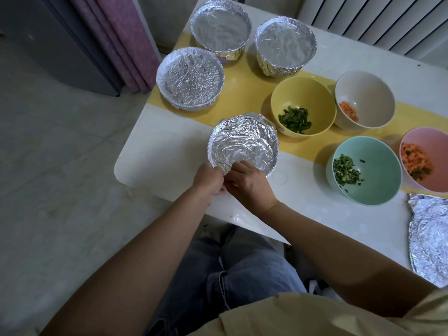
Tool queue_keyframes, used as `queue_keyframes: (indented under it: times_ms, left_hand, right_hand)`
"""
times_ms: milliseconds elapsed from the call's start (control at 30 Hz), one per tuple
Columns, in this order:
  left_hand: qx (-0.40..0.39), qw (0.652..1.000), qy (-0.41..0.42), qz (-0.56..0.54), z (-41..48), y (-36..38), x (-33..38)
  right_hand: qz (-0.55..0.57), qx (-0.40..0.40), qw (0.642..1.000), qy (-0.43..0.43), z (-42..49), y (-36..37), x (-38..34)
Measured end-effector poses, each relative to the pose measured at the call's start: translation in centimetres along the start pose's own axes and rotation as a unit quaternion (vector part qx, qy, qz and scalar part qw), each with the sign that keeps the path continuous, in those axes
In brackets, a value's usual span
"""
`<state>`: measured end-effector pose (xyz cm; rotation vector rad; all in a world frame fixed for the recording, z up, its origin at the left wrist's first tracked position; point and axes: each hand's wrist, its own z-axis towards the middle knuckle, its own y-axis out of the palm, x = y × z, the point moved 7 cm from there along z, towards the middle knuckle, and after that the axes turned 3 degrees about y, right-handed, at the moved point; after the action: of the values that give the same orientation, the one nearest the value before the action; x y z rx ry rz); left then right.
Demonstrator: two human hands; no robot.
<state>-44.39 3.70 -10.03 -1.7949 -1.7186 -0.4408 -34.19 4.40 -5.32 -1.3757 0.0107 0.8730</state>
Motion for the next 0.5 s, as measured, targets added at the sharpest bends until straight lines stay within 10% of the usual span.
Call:
queue_keyframes:
  times_ms: [500]
  left_hand:
    - [-0.059,0.993,0.009,0.102,0.6,-1.2,1.4]
  right_hand:
    - [0.009,-0.017,1.0,-0.01,-0.2,-1.0,0.5]
